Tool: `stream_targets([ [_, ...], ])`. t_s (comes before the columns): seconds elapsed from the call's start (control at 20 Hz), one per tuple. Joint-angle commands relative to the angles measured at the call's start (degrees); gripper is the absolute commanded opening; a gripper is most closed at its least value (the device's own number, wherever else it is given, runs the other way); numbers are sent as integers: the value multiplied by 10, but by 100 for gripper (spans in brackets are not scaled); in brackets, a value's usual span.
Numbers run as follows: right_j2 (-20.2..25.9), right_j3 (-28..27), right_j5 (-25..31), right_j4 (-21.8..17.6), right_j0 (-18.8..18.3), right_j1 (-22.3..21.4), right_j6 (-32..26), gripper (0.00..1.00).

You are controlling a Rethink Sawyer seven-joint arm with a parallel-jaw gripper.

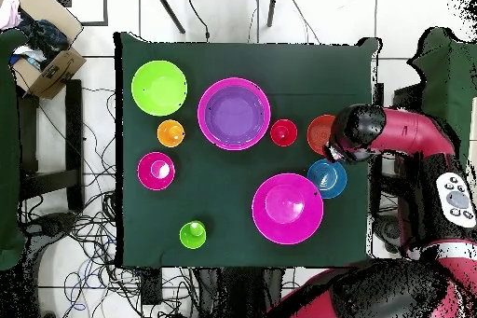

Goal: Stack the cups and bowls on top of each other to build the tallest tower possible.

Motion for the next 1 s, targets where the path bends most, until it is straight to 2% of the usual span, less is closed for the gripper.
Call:
stream_targets([
  [0.05, 45, -43, 51, -41, 14, 19, -207, 100],
  [0.35, 75, -34, 37, -22, 1, 24, -258, 100],
  [1.0, 65, -50, 71, -26, 8, 32, -266, 100],
])
